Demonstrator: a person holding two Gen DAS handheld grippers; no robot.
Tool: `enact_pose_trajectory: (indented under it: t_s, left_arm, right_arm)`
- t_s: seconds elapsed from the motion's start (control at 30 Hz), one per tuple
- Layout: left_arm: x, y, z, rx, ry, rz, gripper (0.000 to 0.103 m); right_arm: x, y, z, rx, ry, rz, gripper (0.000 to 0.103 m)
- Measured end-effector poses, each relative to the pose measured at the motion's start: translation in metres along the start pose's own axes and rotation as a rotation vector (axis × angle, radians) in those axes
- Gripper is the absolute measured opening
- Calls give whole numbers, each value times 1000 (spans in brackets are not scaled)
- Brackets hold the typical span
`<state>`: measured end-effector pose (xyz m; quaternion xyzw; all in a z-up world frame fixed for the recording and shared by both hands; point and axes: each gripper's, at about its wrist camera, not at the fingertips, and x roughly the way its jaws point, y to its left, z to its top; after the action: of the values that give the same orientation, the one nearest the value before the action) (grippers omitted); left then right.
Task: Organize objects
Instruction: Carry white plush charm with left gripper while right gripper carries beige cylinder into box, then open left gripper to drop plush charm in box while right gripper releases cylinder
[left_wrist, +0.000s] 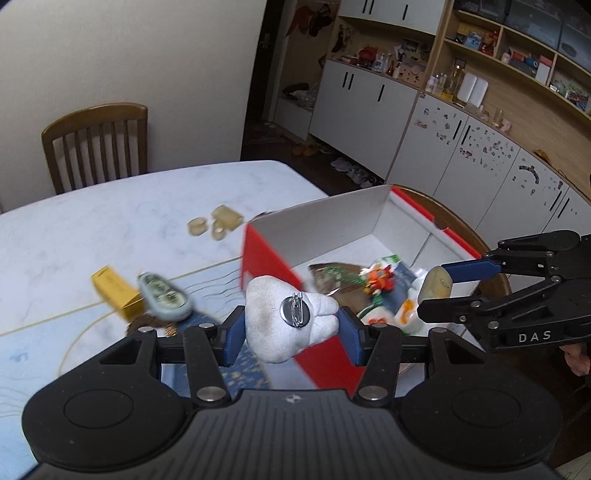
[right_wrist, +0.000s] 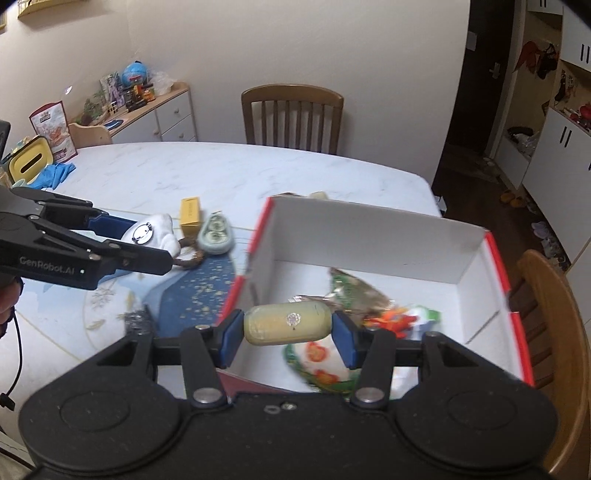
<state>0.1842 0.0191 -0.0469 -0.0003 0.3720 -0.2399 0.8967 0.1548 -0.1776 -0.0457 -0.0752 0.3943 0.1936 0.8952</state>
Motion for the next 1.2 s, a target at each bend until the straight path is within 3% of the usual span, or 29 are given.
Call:
enact_pose_trajectory:
  t_s: [0.6, 0.9, 1.2]
  left_arm:
    - [83, -89, 40, 51, 60, 25, 53]
    - [135, -87, 60, 17, 108, 89, 53]
    - [176, -76, 59, -2, 167, 137, 53]
  right_arm:
    - [4, -107, -11, -19, -18, -55, 50]
    - [42, -123, 0, -65, 0, -58, 50]
    - [89, -131, 6, -82, 75, -24, 50]
